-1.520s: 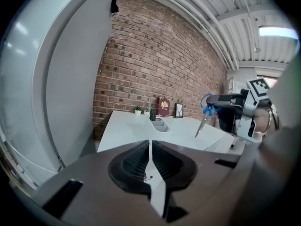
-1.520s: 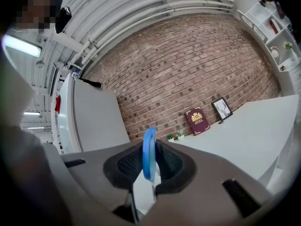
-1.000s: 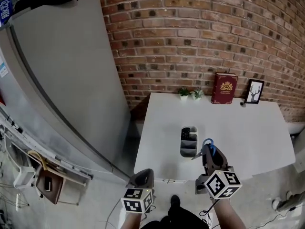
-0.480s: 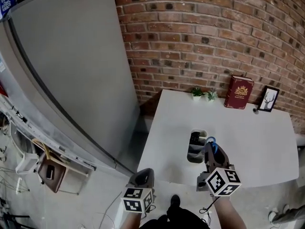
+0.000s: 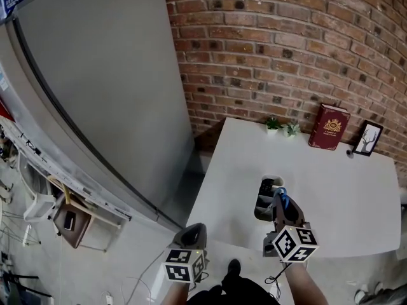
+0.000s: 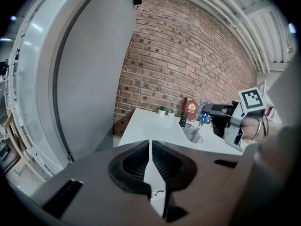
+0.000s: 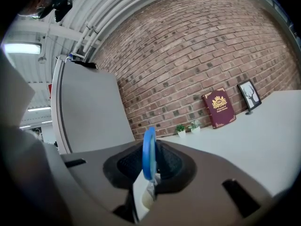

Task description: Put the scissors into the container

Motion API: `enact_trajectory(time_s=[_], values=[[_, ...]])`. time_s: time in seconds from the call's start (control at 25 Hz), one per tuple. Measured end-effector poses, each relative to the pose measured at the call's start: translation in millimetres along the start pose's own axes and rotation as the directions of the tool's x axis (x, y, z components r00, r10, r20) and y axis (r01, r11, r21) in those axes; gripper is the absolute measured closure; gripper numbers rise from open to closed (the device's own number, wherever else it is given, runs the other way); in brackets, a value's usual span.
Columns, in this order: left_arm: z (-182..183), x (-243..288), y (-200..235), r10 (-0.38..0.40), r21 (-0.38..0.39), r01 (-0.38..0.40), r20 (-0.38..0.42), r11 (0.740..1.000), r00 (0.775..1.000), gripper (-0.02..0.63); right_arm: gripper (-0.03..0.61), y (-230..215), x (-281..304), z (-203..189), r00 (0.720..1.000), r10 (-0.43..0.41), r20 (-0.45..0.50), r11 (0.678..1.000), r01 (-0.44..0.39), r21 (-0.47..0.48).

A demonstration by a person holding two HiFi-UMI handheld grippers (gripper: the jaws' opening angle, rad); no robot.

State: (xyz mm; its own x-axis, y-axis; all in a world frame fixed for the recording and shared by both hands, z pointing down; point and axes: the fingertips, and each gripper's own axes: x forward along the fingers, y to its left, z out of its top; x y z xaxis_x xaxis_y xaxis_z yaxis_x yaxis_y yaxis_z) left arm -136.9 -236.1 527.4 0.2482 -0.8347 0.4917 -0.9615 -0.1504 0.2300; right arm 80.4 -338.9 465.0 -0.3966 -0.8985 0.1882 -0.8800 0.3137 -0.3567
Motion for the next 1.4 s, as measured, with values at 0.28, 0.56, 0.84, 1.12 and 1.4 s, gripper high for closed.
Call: enact_trajectory(time_s=[0.28, 0.56, 0.84, 1.12, 1.4], values=[[2, 2, 4, 0.011, 0.016, -0.011, -0.004, 1.000, 1.000, 0.591, 0.526, -1, 6, -14, 1.000, 0.002, -0.029, 1.000, -0.003, -0.012], [0, 7, 3, 0.001, 0.011, -0.001, -0.009, 1.000, 1.000, 0.591, 0.526, -6, 9, -34, 0.997, -0.014, -0.081, 0.999, 0.010, -0.046], [-4, 9, -3, -0.008, 0.015, 0.008, -0.020, 1.000, 1.000, 0.591, 0.525, -14, 7, -50, 0.992, -0.024, -0.121, 0.999, 0.019, -0.035], [-4, 11, -3, -0.013, 0.020, 0.013, -0.026, 1.000, 1.000, 0.592, 0.526, -13, 6, -59, 0.988, -0.021, -0.152, 0.999, 0.015, -0.043], [-6, 13, -4, -0.024, 0.026, 0.025, -0.035, 0.999, 0.999, 0.591, 0.525, -14, 5, -67, 0.983, -0.030, -0.181, 0.999, 0.022, -0.046]])
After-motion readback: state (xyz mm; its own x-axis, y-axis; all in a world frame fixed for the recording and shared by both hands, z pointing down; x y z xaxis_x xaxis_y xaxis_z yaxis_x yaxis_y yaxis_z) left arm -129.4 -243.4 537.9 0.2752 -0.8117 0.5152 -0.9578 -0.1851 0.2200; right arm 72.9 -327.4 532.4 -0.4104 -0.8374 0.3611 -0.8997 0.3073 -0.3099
